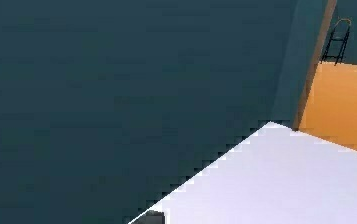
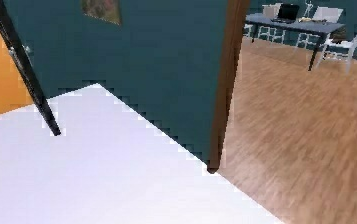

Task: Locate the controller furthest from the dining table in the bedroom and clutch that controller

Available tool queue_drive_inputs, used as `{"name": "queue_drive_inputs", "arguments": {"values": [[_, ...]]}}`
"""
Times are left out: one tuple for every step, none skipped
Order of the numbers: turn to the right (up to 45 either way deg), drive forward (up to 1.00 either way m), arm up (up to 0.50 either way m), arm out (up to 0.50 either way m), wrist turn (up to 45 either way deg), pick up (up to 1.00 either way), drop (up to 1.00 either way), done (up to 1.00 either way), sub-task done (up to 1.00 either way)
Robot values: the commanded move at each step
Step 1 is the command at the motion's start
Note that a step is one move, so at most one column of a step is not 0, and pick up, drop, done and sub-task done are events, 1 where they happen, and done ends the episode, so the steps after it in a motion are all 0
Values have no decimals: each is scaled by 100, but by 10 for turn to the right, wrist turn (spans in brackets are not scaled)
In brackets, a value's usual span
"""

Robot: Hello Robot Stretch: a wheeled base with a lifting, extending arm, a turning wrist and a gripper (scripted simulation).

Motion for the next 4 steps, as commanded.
{"name": "queue_drive_inputs", "arguments": {"values": [[0,15,0,0,0,0,0,0,0],[-450,0,0,0,0,0,0,0,0],[-450,0,0,0,0,0,0,0,0],[-330,0,0,0,0,0,0,0,0]]}}
